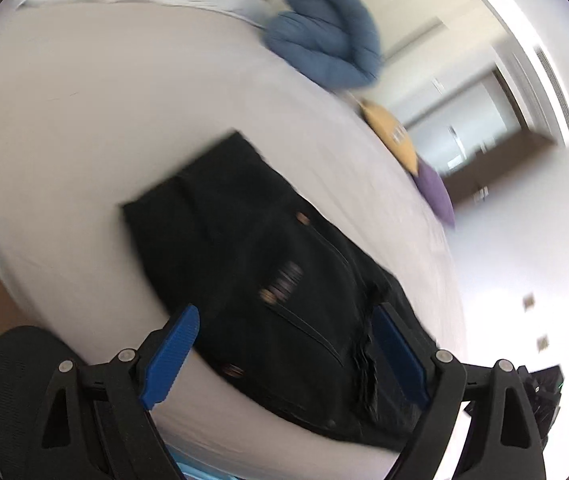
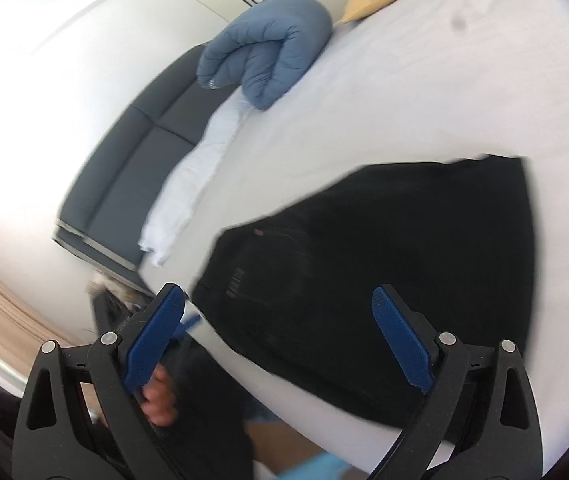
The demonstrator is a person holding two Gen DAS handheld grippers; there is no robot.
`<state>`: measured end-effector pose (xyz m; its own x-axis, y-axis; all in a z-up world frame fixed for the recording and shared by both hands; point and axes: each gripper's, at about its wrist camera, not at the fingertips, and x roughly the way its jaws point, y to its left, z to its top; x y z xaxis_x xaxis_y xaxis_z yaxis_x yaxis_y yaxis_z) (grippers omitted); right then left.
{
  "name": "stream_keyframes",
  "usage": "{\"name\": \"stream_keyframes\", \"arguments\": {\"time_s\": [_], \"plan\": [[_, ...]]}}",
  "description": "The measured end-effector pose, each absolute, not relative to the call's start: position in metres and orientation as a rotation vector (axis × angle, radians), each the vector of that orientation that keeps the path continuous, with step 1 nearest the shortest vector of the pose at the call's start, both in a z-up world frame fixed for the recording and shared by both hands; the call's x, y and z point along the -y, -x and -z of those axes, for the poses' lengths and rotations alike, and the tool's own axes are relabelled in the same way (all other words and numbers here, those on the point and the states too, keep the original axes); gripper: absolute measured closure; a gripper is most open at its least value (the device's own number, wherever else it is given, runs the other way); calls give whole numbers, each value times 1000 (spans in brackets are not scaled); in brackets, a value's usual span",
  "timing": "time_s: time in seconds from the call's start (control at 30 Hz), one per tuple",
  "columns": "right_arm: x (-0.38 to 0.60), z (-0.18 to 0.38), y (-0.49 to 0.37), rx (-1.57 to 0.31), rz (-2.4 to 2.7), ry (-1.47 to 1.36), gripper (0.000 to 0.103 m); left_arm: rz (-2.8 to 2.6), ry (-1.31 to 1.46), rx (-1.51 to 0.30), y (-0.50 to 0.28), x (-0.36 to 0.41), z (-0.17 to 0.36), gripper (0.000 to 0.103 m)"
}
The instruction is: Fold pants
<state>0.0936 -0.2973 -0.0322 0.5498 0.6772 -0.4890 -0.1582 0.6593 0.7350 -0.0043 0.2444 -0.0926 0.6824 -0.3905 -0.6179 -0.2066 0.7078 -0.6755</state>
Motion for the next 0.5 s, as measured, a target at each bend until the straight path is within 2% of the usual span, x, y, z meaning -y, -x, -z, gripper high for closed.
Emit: {"name": "stream_keyframes", "arguments": {"time_s": [0.23,0.5], "plan": [[243,49,-159,-910,-655,-829,20,44,1017,-854,-4,-297,135,13],[209,83,-184,-999,-719,-906,31,133,1142,-841,-28,-306,157,13]]}}
